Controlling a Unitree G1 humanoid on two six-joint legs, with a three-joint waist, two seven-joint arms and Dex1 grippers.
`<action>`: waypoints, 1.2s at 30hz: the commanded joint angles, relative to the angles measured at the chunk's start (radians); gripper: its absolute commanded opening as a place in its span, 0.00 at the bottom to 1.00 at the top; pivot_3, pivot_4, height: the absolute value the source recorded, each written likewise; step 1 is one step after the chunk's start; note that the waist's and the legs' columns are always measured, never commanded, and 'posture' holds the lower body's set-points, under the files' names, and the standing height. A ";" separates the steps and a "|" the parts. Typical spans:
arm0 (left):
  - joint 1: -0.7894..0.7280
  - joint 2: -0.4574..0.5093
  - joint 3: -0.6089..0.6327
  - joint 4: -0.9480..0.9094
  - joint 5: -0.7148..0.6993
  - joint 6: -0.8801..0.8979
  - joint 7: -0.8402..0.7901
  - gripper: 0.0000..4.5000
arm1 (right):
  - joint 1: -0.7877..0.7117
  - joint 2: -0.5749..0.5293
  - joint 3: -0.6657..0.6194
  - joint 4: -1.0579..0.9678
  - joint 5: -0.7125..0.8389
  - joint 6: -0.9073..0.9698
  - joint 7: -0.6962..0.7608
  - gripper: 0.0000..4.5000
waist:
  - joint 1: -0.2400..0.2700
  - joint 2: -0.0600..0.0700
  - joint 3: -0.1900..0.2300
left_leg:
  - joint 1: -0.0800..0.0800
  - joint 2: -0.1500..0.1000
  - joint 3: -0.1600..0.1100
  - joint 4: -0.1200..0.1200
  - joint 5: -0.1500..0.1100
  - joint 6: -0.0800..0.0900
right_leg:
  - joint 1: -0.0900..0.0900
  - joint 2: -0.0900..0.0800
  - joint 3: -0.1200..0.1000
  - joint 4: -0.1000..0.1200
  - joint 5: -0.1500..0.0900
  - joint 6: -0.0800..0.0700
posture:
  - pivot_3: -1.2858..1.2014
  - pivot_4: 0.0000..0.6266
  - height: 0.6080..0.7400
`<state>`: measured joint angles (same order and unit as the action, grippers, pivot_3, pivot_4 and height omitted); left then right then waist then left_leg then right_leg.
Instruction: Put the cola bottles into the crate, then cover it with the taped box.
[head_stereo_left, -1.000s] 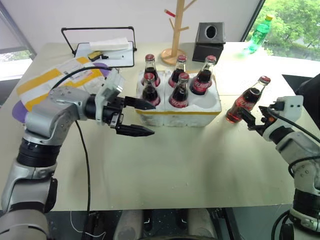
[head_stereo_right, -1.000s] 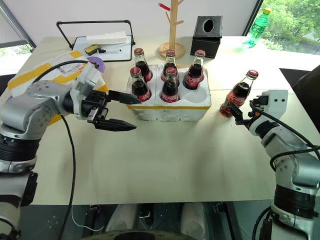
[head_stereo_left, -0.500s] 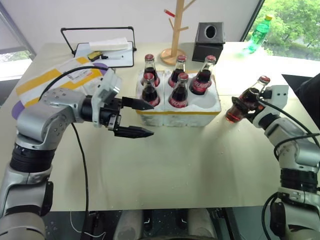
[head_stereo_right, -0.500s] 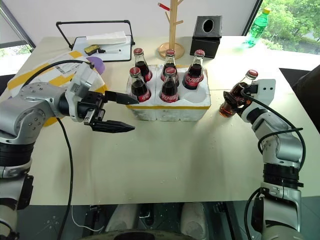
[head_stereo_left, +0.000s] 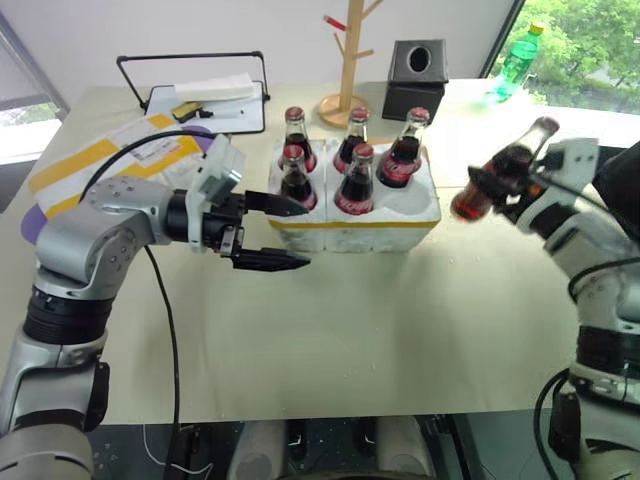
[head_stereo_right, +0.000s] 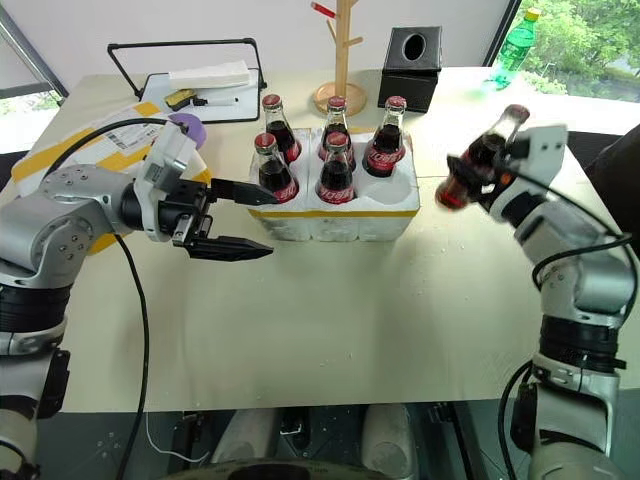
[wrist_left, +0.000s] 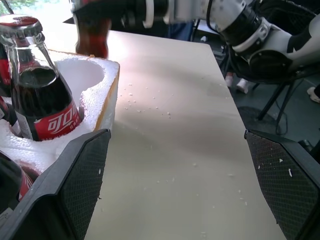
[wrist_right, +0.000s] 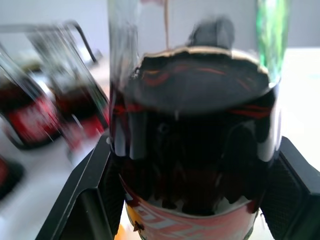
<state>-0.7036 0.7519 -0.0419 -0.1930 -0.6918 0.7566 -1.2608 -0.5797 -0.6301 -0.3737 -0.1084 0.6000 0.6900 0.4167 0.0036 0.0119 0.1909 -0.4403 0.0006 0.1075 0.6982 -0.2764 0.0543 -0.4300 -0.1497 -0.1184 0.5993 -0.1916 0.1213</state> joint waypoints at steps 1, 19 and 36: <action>-0.018 0.003 0.030 -0.006 -0.012 -0.017 -0.001 1.00 | -0.104 0.010 -0.035 -0.121 0.106 0.025 -0.014 0.62 | 0.000 0.000 0.000 | 0.000 0.000 0.000 0.000 0.000 0.000 | 0.000 0.000 0.000 0.000 0.000 0.000 | 0.52 0.24 1.00; -0.008 0.019 0.050 -0.023 -0.014 -0.011 0.014 1.00 | -0.056 0.060 0.156 -0.117 0.062 0.043 0.048 0.62 | 0.005 0.000 0.000 | -0.001 -0.001 0.000 0.000 0.000 0.000 | 0.000 0.000 0.000 0.000 0.000 0.000 | 0.52 0.24 1.00; 0.024 0.039 0.083 -0.056 -0.017 -0.003 0.072 1.00 | -0.083 0.072 0.323 0.126 -0.145 -0.020 0.166 0.99 | -0.004 -0.001 0.000 | 0.000 -0.001 0.000 0.001 0.000 0.000 | 0.001 0.000 0.000 0.000 0.000 0.000 | 0.52 0.24 1.00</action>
<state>-0.6846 0.7754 -0.0060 -0.2176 -0.6982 0.7572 -1.2074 -0.6465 -0.5611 -0.0555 0.0089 0.4717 0.6841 0.5739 -0.0002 0.0113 0.1906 -0.4403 -0.0003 0.1076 0.6989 -0.2763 0.0544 -0.4294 -0.1499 -0.1185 0.5995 -0.1916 0.1213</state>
